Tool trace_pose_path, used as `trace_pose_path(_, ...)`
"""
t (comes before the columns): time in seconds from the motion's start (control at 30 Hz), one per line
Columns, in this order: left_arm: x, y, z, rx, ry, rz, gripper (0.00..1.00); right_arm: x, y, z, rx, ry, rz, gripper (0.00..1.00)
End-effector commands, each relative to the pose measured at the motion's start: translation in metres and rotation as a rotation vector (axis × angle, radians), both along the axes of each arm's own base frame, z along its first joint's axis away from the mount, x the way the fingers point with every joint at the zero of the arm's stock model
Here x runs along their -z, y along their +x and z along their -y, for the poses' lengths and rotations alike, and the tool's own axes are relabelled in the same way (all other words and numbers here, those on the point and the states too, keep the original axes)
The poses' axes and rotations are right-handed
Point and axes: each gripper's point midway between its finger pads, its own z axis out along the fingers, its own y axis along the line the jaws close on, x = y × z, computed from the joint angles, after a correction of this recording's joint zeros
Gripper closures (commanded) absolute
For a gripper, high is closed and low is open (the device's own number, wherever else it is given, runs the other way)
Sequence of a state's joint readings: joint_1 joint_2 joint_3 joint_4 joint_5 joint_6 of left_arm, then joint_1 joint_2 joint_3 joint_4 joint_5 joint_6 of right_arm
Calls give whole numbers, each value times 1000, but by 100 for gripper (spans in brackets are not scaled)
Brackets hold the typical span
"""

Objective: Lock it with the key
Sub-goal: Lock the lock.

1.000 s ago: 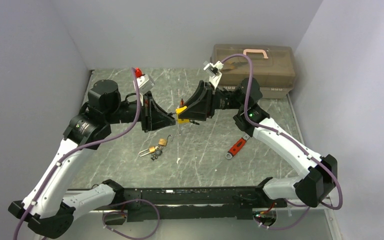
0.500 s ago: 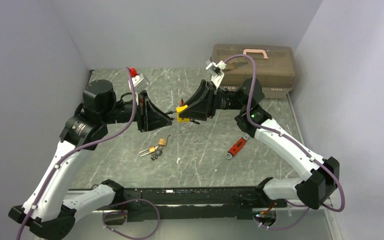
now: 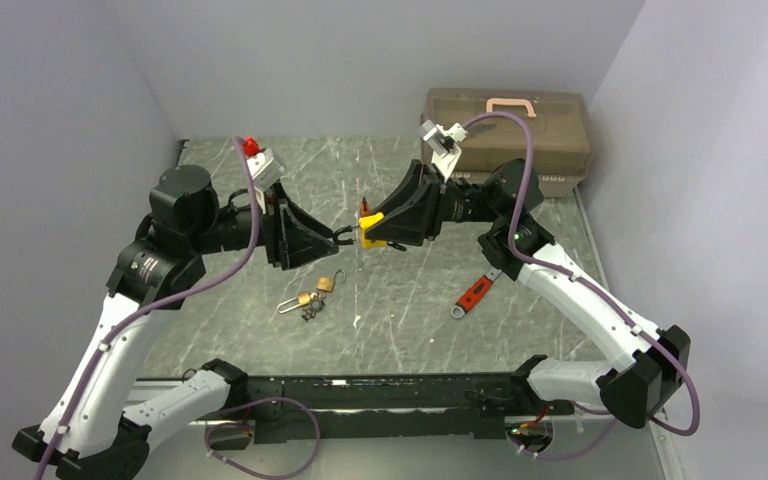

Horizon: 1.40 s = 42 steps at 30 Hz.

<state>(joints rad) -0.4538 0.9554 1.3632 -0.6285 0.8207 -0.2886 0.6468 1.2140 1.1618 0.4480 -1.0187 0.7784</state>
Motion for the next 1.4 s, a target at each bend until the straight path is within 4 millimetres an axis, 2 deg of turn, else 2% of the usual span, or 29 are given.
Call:
trace_pose_path(0.0,-24,-12,-3,35,-43,130,49,-24,-5,6,24,63,85,100)
trace_pose_path(0.13,-19,-4,-9,-16,5,134,50,-25,-1,5,40,65,78,100)
trace_pose_path(0.27,-18,-5,-10,-23,4,148,50,-24,1,4,48,60,72,100)
trace_pose_path(0.5,-34,-13,-5,28,-57,191,49,-19,5,0,36,52,53,100)
trace_pose_path(0.63,-37,-10,-3,38,-64,191,51,-19,6,-1,39,51,51,100)
trace_pose_path(0.83,-33,-3,1,42,-60,170,62,-18,7,-2,35,49,50,100)
trace_pose_path(0.97,-32,0,4,45,-65,161,76,-16,7,-3,36,43,51,100)
trace_pose_path(1.13,-28,3,8,63,-70,135,100,-13,10,-4,45,38,47,100)
trace_pose_path(1.37,-23,5,13,76,-82,107,100,-10,9,-15,60,18,61,100)
